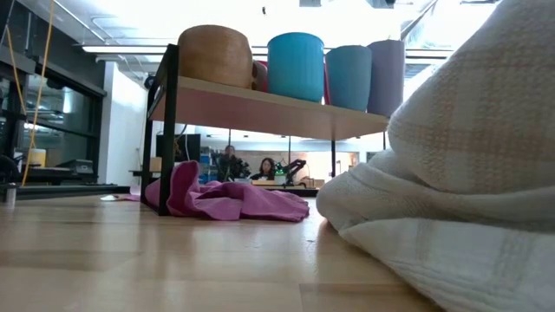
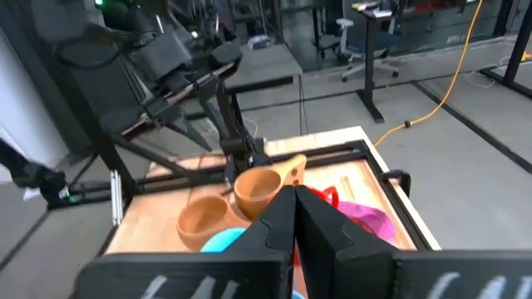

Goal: Stack small to large cups/mugs on shelf
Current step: Return to Home Position

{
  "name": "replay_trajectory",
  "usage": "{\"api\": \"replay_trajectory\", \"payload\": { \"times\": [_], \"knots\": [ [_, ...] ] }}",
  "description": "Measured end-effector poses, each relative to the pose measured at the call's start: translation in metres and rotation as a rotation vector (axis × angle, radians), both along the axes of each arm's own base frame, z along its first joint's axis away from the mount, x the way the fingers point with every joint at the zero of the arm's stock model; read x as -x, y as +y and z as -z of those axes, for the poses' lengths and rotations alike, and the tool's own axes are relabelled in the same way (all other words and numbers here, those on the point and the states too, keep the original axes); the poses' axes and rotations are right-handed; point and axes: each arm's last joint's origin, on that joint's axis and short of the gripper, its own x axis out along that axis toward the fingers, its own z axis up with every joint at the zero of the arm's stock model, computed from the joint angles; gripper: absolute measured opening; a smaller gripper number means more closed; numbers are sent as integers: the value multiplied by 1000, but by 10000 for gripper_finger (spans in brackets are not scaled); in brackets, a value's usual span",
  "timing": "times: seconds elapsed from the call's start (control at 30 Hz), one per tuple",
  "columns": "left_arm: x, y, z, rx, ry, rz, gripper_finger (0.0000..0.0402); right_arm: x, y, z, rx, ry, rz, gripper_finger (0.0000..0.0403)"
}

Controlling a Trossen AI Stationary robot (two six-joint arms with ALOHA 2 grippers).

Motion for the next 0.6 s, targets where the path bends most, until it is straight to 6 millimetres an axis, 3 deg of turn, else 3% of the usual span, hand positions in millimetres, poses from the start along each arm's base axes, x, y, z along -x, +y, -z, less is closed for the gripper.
{"api": "replay_trajectory", "payload": {
  "times": [0.2, 0.33, 0.6],
  "knots": [
    [16, 2, -36, -174, -25, 115, 111, -2, -1, -10, -40, -89, 18, 0],
    [35, 2, -50, -237, -37, 202, 111, -2, -1, -23, -51, -192, 7, 0],
    [106, 3, -85, -321, -109, 275, 111, 14, 5, -49, -59, -371, -68, 0]
  ]
}}
